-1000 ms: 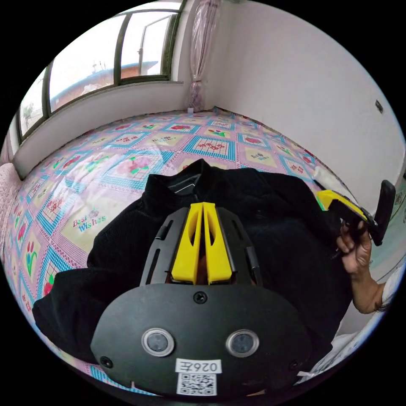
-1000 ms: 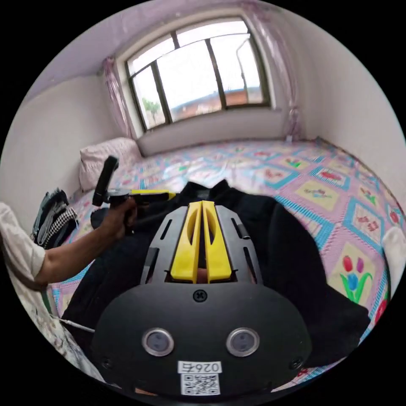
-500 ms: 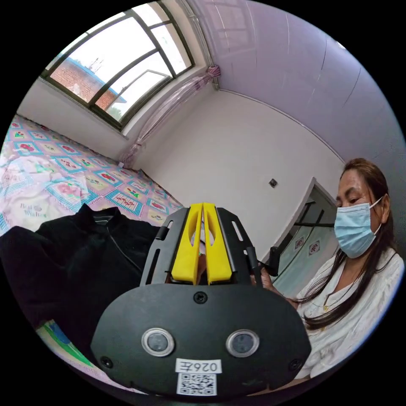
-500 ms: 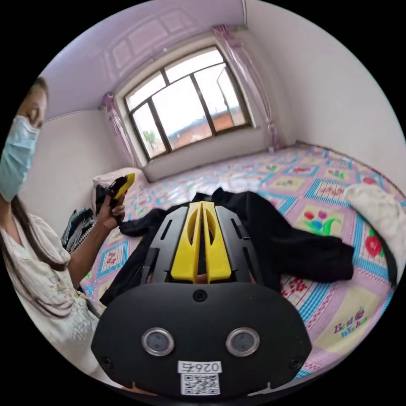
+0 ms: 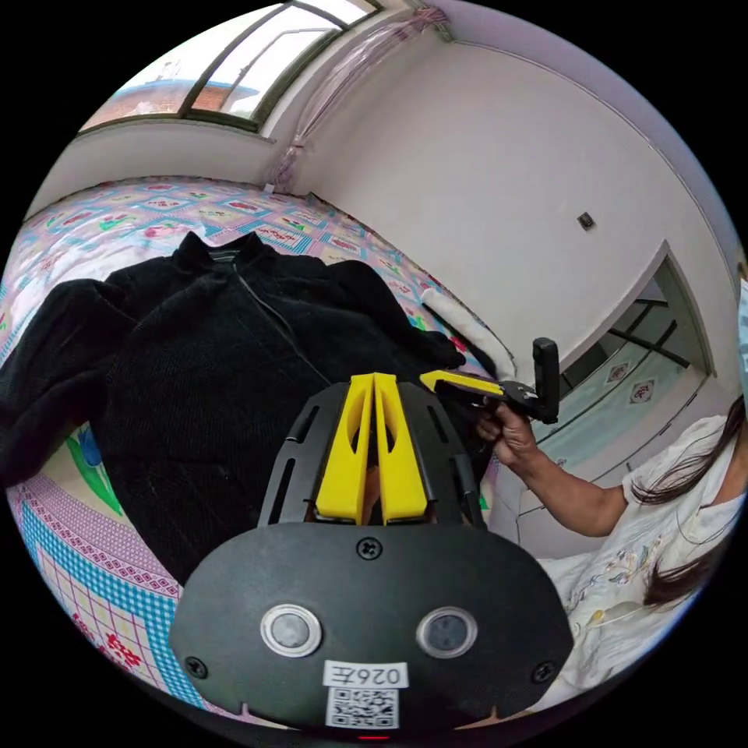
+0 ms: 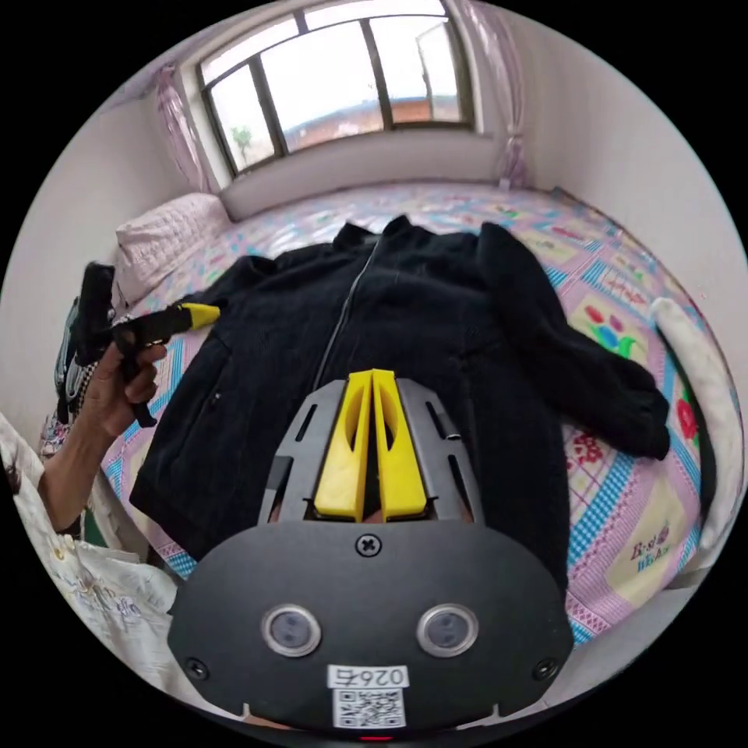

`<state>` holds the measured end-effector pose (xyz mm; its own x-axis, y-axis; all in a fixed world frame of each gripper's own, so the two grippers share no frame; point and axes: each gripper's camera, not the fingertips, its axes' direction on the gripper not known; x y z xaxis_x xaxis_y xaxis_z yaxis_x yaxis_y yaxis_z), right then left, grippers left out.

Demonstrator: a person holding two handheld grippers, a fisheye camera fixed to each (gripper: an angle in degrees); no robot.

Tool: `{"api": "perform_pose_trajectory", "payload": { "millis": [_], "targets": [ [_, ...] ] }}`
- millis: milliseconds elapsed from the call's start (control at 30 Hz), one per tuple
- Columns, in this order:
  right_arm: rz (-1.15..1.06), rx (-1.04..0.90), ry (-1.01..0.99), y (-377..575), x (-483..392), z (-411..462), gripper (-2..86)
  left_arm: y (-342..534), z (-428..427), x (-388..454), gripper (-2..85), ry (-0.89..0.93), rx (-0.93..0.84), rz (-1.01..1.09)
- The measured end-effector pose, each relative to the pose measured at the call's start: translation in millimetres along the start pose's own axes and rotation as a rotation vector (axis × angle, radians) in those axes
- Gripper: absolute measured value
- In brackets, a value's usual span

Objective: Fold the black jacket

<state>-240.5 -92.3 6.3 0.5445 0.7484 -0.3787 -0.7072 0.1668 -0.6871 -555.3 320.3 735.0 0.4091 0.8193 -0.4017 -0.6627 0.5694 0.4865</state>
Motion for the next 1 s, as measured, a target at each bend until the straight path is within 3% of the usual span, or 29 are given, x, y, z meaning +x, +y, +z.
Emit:
{"api": "perform_pose_trajectory", "payload": {
  "millis": [167,267,467,600,733,867,1000],
  "targets": [
    [0.292,0.190,0.060,11.8,99.2,-91.0,1.0,-38.1,33.9,45.6,2.8,-0.004,-0.011,0.136],
    [0.501,0.200,0.040,24.9,189.9,-115.1,4.5,-85.4,79.1,80.9,10.2,0.006,-0.040,0.230],
    [0.741,0.241,0.008,15.9,333.6,-138.0,7.2,-202.0,247.8,182.5,15.4,0.042,-0.264,0.534],
    [0.759,0.211,-0.029,-5.8,387.6,-124.2,9.0,-250.6,394.9,244.9,17.0,0.077,-0.493,0.695],
    [0.769,0.173,-0.081,-21.9,429.4,-103.9,10.1,-266.5,518.5,274.4,17.1,0.115,-0.687,0.726],
    [0.721,0.130,-0.038,-33.6,437.5,-99.7,6.5,-248.6,588.8,294.7,11.6,0.069,-0.890,0.816],
    [0.663,0.123,-0.044,-32.1,444.4,-114.0,-0.8,-265.1,584.3,315.9,5.3,0.052,-0.903,0.894]
  ]
}}
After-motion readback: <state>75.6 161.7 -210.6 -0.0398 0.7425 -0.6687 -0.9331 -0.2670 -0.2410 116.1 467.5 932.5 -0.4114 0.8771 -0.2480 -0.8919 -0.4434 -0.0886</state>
